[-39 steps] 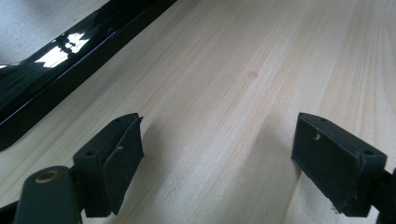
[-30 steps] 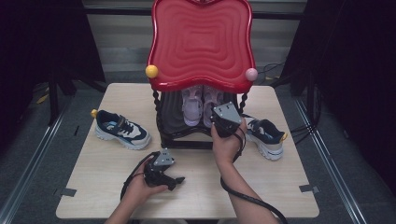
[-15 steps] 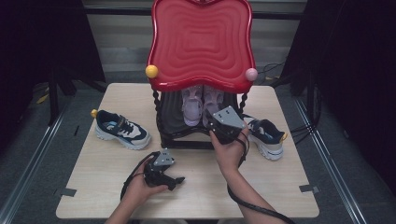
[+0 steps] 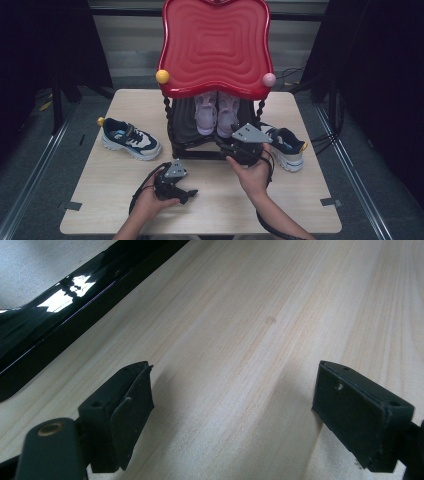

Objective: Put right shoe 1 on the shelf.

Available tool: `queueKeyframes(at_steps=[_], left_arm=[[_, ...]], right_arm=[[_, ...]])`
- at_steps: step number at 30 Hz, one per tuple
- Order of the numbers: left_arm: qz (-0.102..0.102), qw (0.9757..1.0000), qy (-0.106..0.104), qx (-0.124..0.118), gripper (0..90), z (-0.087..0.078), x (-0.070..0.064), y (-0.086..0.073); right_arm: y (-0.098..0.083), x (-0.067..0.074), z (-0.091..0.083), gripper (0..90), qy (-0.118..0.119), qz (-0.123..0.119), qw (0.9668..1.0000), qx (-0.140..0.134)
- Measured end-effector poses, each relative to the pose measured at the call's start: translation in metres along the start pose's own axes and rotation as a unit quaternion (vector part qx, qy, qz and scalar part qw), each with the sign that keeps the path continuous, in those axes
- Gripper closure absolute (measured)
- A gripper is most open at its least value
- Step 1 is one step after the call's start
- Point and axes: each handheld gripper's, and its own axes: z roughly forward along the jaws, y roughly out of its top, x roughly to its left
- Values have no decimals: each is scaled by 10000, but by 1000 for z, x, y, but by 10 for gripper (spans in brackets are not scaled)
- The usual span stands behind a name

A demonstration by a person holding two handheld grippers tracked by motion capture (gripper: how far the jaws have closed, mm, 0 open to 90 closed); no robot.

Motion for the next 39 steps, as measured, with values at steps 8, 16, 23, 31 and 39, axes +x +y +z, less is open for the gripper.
queueKeyframes(at_steps=[8,16,23,31,39], left_arm=[[52,10000,-6,42,157,0,1,0],[17,10000,-1,12,157,0,0,0],[51,10000,-5,39,157,0,1,0],[37,10000,-7,29,157,0,0,0],[18,10000,-6,16,154,0,0,0]], right_arm=[[-7,-4,-17,295,250,-156,9995,109],[-31,-13,-32,243,526,-185,9978,372],[-63,-22,-38,191,711,-197,9939,821],[-98,-27,-41,145,1002,-216,9882,1139],[-132,-32,-42,138,1383,-224,9775,1576]])
